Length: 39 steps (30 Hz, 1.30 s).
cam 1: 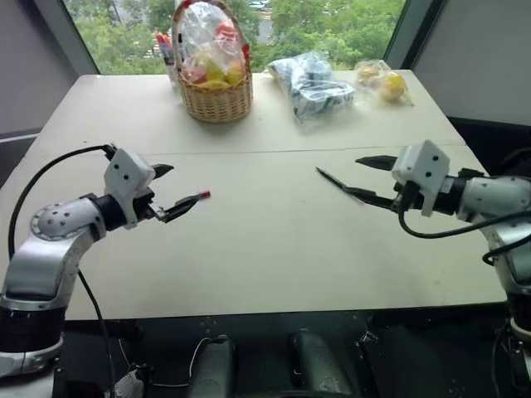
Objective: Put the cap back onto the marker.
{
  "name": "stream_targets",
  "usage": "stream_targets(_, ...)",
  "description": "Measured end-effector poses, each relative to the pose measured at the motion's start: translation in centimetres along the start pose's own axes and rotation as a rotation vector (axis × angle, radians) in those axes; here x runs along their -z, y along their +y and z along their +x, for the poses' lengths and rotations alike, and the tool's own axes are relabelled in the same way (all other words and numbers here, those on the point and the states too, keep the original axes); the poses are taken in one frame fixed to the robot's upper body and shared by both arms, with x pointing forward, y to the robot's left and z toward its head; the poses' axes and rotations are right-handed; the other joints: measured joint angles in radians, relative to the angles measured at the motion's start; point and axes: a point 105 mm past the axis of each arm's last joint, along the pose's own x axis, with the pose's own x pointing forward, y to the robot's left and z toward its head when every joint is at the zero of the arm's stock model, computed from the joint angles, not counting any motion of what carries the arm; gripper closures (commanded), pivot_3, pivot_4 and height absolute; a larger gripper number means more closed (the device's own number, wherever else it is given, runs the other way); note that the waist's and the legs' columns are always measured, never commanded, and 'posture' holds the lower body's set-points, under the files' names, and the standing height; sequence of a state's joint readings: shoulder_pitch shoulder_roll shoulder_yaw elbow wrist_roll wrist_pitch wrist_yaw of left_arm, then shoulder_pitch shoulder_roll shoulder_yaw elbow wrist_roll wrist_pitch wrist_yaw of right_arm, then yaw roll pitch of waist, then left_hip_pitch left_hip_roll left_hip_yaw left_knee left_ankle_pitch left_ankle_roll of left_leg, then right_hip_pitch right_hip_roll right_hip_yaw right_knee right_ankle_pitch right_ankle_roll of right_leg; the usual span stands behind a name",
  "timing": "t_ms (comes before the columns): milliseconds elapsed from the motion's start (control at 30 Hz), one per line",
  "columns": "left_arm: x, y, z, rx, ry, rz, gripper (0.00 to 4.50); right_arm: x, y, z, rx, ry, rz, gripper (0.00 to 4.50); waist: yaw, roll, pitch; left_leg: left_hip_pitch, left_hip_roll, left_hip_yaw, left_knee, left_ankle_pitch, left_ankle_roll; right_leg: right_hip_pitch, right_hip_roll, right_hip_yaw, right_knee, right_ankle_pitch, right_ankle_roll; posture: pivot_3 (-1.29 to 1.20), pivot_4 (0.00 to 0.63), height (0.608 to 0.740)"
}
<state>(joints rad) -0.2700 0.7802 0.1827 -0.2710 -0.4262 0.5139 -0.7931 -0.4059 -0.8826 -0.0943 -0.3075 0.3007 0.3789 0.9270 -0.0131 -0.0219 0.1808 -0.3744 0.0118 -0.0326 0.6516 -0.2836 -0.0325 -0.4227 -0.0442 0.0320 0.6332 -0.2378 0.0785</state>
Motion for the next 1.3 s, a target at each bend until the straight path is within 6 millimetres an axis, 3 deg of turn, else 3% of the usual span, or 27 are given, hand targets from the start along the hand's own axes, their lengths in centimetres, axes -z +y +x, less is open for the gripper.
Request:
stream_targets(1100, 0.1, -0.7, 0.5, 0.002, -0.003, -0.038, 0.04, 0.1, 0.6, 0.0, -0.025, 0.021, 0.023, 1.72, 0.000, 0.000, 0.000, 0.000, 0.000, 0.000, 0.000, 0.000, 0.000, 0.000, 0.000, 0.000, 0.000, 0.000, 0.000, 0.00, 0.150, 0.740)
stream_targets(1300, 1.8, 0.6, 1.8, -0.060, -0.015, -0.085, 0.04, 0.4, 0.8, 0.6, 0.036, -0.011, 0.072, 1.72, 0.001, 0.000, 0.000, 0.000, 0.000, 0.000, 0.000, 0.000, 0.000, 0.000, 0.000, 0.000, 0.001, 0.000, 0.000, 0.00, 0.150, 0.740)
